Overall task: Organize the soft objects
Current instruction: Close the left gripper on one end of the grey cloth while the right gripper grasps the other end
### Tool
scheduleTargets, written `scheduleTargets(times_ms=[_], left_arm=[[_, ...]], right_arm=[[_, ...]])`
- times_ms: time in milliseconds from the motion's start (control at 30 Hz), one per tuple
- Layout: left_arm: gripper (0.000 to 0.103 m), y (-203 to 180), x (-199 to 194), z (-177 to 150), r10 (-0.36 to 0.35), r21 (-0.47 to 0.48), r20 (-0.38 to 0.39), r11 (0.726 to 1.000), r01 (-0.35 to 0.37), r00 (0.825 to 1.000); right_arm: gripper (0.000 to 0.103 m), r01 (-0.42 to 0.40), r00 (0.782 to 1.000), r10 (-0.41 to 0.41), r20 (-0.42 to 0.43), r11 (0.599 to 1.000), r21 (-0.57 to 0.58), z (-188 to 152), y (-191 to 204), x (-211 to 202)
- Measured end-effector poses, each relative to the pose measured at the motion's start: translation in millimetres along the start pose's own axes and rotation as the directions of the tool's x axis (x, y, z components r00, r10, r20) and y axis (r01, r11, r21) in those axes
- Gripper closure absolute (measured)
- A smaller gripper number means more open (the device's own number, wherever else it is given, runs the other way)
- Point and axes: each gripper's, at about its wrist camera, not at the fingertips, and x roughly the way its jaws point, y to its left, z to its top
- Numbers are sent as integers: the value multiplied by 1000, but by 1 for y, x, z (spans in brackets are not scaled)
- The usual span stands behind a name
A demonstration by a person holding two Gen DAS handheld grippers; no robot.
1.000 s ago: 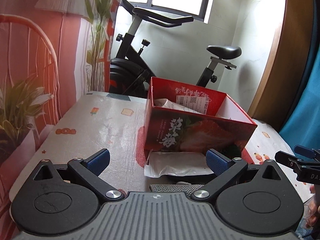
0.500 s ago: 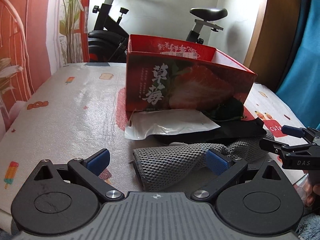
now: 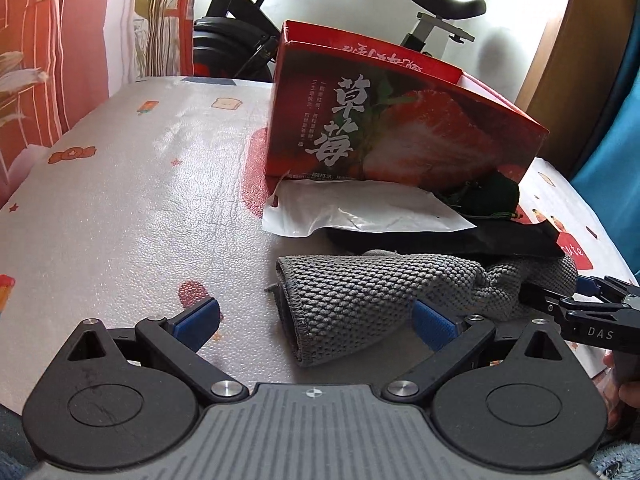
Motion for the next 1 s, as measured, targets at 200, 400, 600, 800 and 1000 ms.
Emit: scheduleTargets(times_ms=[200,400,600,800,1000], left_arm=[[13,-3,-4,-3,-71,19,20,997,71,997],[24,0,3,-5,-98,-7,-10,995,97,995],[25,2,7,-3,-87,-24,-2,996,87,996],[68,3,10,-5,-100,-29,-21,995,100,995],[80,1,9,-6,-106,-12,-14,994,106,994]], right_arm=[[26,-13,1000,13,-8,1000,-15,1,3,1],[30,-21,1000,21,-17,1000,-17,2,4,2],[31,-18,1000,18,-20,1000,-17,1,4,3],[35,-23,1000,23,-20,1000,-16,1,4,3],[56,-54,998,54,-17,997,-52,1,10,1]])
